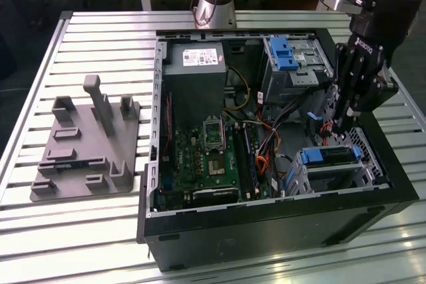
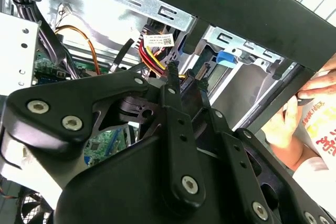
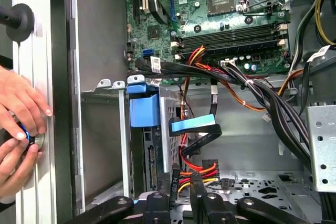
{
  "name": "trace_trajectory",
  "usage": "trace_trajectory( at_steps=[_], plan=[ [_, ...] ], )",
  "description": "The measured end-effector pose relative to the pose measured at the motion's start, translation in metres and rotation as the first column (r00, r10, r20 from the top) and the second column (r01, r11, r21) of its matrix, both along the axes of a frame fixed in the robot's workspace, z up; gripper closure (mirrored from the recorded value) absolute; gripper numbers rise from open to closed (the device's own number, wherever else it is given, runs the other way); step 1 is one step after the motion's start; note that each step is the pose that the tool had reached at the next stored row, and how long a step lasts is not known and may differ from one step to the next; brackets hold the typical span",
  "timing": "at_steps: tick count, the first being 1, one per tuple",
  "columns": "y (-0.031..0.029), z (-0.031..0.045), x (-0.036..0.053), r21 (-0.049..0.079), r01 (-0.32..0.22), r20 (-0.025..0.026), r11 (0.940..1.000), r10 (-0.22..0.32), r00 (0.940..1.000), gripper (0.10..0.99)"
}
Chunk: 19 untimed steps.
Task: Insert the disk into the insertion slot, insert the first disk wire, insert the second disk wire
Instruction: 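Insert the first disk wire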
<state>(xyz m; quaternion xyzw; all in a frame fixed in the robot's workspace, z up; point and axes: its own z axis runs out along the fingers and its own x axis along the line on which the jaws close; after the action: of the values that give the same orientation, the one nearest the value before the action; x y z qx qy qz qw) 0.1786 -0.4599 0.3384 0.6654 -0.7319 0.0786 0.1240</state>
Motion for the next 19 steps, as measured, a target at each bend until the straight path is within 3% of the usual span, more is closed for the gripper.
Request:
trace_trajectory(
  at_steps=[6, 9, 12, 13, 19],
  plan=[
    [-0.0003, 0.0068, -0.0002, 0.002, 0.000, 0.0003, 1.0000, 0.000, 1.0000, 0.792],
    [-0.0032, 0.0086, -0.0004, 0.019, 0.000, 0.0035, 0.9998, 0.000, 1.0000, 0.792],
    [-0.0059, 0.0086, -0.0006, 0.057, 0.000, 0.0115, 0.9984, 0.000, 0.9999, 0.792],
    [-0.0071, 0.0086, -0.0008, 0.064, 0.000, 0.0128, 0.9979, 0.000, 0.9999, 0.792],
    [-0.0141, 0.0086, -0.0032, 0.068, 0.000, 0.0129, 0.9977, 0.000, 0.9999, 0.792]
  ],
)
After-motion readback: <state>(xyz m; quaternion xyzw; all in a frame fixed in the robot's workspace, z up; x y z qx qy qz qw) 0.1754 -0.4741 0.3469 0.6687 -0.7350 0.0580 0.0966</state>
